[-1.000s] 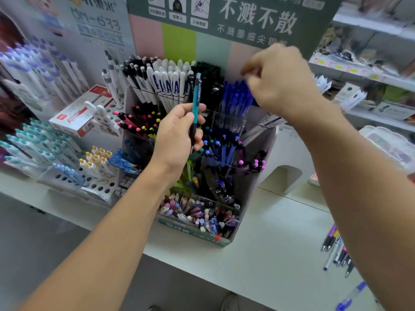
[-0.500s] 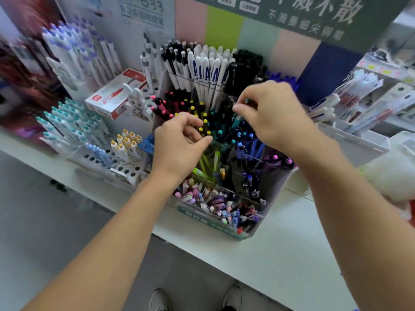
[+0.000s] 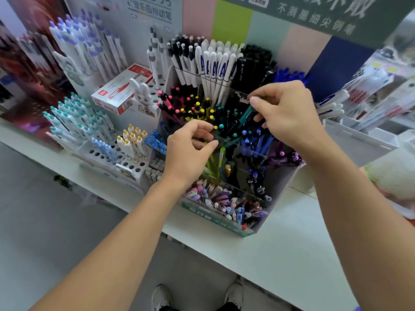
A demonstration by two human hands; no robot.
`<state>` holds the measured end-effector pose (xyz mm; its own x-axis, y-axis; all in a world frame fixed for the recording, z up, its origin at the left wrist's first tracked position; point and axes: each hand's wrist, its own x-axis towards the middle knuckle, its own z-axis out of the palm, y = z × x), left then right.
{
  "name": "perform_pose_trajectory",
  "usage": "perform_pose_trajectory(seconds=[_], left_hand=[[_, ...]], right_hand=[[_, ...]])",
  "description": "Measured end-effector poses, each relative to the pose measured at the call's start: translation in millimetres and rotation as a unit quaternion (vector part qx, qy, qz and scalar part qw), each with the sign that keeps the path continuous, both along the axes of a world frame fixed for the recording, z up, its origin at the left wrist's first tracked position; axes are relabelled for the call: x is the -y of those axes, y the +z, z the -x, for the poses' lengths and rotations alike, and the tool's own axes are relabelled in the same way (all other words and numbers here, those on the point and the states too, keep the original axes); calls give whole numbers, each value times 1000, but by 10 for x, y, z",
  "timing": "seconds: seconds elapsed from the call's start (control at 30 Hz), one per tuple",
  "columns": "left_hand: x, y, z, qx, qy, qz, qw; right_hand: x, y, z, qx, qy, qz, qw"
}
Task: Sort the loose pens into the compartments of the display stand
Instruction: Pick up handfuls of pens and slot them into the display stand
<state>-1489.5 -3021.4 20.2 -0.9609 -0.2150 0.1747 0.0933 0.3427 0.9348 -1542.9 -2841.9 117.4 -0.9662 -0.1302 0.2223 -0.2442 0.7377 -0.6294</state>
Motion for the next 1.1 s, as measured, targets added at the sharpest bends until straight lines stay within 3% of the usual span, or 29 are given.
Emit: perform_pose_trajectory(seconds=[0.17, 0.43, 0.57, 0.67, 0.8, 1.1], left_hand=[[-173, 82, 91, -28, -11, 27, 999], [-89, 84, 205, -44, -16, 40, 998], [19, 109, 208, -35, -25, 33, 999], [89, 127, 172, -24, -7, -22, 999], [167, 125, 114, 3, 20, -74, 997], [118, 96, 34, 37, -69, -42, 996]], right_hand=[[72, -106, -12, 25, 29, -77, 996], [114, -199, 18, 88, 89, -107, 986], [108, -204, 37, 60, 70, -173, 981], [97, -196, 17, 10, 45, -146, 988], [209, -176, 21, 26, 109, -132, 985], [317, -93, 53, 46, 132, -111, 984]])
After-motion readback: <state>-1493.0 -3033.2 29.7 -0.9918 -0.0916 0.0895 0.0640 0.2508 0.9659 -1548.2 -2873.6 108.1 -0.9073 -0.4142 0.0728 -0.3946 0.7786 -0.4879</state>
